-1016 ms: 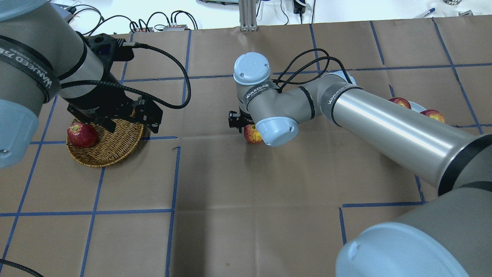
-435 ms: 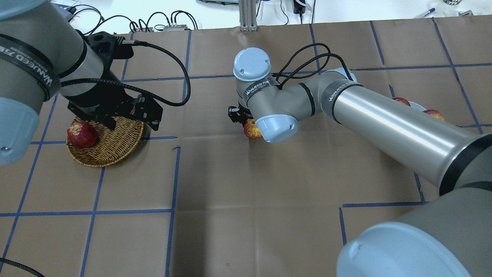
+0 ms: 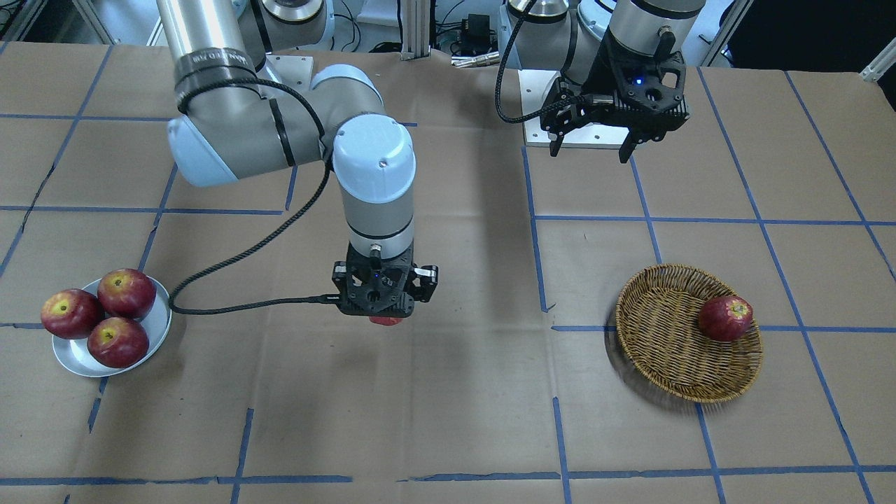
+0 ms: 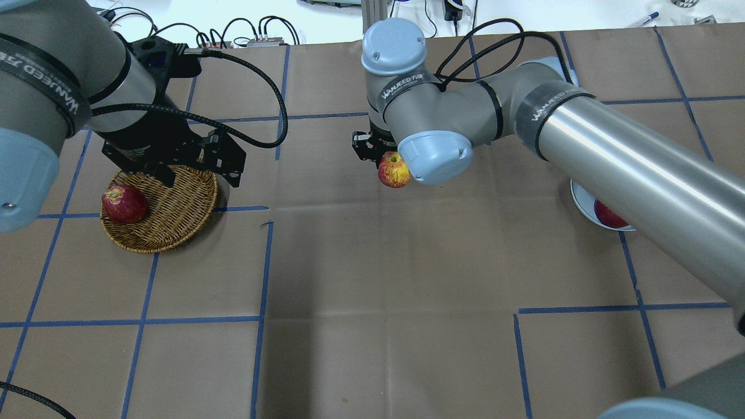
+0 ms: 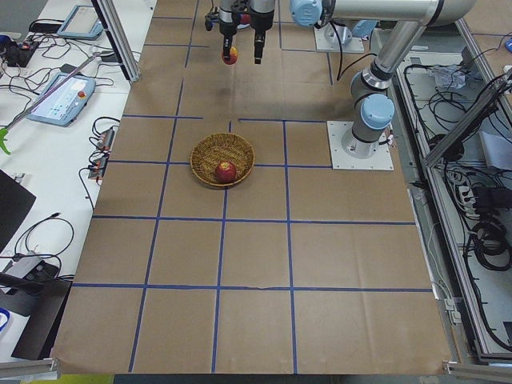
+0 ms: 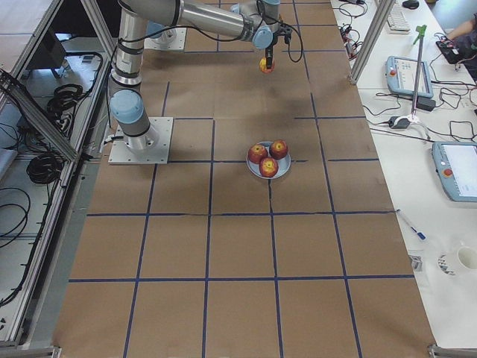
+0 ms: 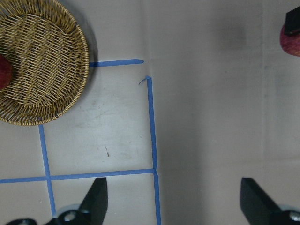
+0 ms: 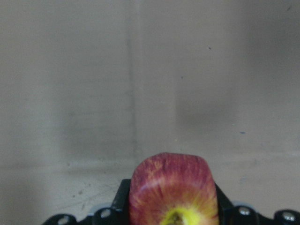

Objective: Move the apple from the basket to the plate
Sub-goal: 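Lift the apple with the right gripper and carry it over the plate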

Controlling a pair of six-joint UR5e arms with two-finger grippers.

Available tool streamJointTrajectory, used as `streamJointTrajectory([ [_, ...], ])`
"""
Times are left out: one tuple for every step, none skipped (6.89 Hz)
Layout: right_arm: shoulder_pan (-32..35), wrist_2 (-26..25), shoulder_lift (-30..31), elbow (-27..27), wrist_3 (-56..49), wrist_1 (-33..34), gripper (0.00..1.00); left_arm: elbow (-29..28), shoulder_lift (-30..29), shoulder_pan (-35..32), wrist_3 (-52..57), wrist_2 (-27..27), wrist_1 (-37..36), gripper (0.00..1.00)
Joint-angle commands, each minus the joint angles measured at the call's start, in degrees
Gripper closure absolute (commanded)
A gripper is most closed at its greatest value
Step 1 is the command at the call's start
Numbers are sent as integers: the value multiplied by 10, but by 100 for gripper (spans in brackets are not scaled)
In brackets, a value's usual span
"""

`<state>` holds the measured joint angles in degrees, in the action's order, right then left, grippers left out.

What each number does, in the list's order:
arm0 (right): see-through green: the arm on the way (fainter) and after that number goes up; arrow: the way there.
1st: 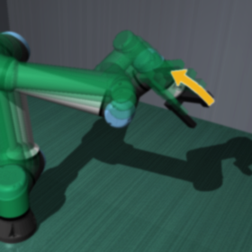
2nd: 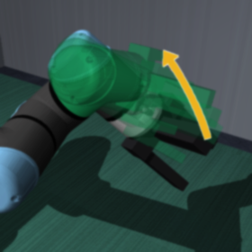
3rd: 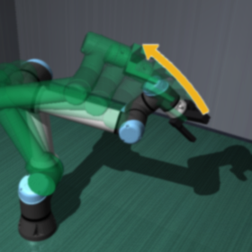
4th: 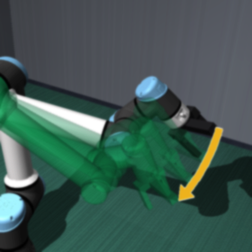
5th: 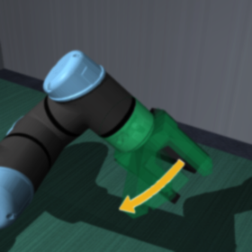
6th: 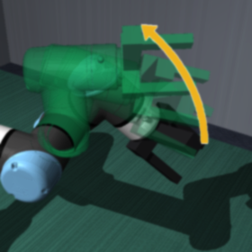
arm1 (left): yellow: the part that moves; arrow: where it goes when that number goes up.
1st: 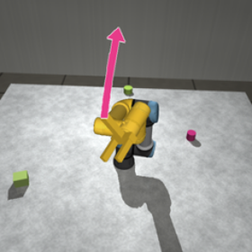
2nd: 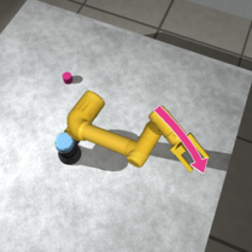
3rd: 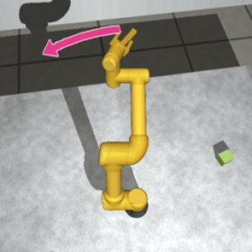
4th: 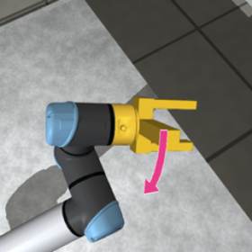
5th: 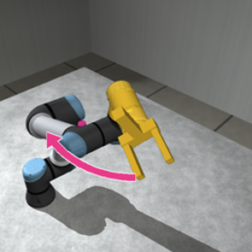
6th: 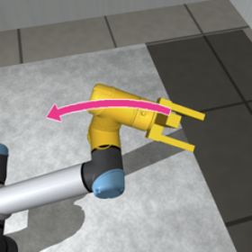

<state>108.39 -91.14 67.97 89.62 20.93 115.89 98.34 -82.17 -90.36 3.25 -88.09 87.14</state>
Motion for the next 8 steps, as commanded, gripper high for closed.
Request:
streamJointTrajectory([
  [-109, 1, 76, 3, -162, -104, 48, -18, -17, -1, 0, 0, 0, 1],
  [-168, 1, 104, 19, -259, -114, 48, -18, -19, -4, -1, 5, 0, 1],
  [-225, 1, 127, 42, -341, -116, 48, -18, -20, -4, 0, 25, -1, 1],
  [-289, 2, 135, 57, -423, -115, 48, -19, -24, -4, 0, 26, -7, 1],
  [-355, 6, 134, 64, -504, -113, 48, -31, -36, -5, 3, 26, -22, 1],
  [-410, 10, 125, 67, -572, -107, 49, -45, -47, -9, 5, 25, -22, 1],
  [-431, 11, 107, 67, -602, -104, 50, -45, -50, -11, 7, 25, -21, 1],
  [-434, 11, 87, 78, -611, -85, 51, -45, -51, -13, 8, 25, -21, 1],
])
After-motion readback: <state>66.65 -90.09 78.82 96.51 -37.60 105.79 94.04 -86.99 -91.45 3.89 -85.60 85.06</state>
